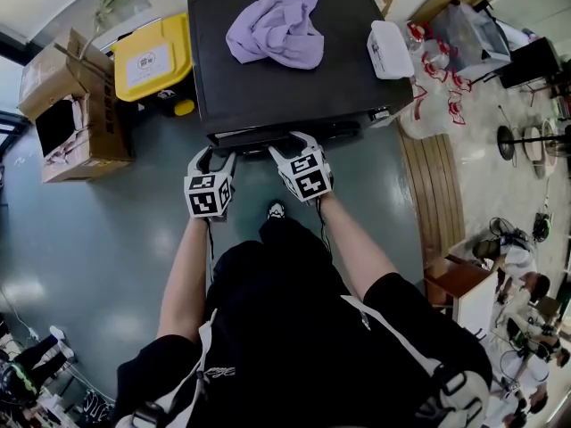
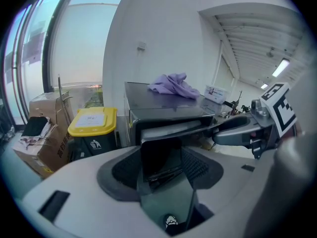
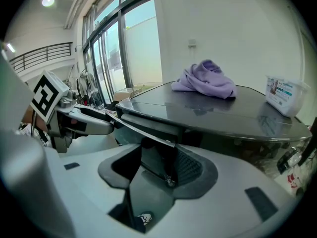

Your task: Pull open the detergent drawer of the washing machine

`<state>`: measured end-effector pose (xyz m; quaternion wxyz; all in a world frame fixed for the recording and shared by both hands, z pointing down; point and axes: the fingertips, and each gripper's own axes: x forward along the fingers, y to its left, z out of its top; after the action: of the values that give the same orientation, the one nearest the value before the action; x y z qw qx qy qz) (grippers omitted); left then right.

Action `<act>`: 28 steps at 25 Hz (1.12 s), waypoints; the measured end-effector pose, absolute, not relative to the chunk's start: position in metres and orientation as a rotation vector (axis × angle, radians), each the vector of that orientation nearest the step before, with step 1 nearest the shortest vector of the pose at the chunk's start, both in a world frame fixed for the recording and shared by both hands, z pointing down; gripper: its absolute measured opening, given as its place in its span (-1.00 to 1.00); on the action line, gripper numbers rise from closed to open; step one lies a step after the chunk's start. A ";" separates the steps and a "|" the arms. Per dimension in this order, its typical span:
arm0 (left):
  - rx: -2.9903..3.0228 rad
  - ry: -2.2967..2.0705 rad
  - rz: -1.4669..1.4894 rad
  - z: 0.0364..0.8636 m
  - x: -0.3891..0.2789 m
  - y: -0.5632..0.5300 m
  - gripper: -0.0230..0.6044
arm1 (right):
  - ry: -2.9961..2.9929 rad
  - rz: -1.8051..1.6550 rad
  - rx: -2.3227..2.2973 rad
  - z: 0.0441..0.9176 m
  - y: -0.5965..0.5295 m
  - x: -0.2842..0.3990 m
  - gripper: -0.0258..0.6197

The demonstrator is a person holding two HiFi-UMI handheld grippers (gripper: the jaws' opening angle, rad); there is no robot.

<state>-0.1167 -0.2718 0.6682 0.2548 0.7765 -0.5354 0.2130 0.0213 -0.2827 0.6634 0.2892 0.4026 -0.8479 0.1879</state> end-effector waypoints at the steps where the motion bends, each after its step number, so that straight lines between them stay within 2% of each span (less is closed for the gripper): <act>1: 2.111 -1.457 0.577 0.668 -0.117 -0.271 -0.13 | -2.261 0.500 1.076 0.663 -0.282 0.021 -0.26; 28: 2.111 -1.456 0.593 0.670 -0.117 -0.255 -0.13 | -2.240 0.501 1.103 0.666 -0.265 0.020 -0.25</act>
<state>-0.1174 -0.2552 0.6699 0.2521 0.7761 -0.5353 0.2179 0.0203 -0.2649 0.6662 0.2934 0.4140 -0.8409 0.1880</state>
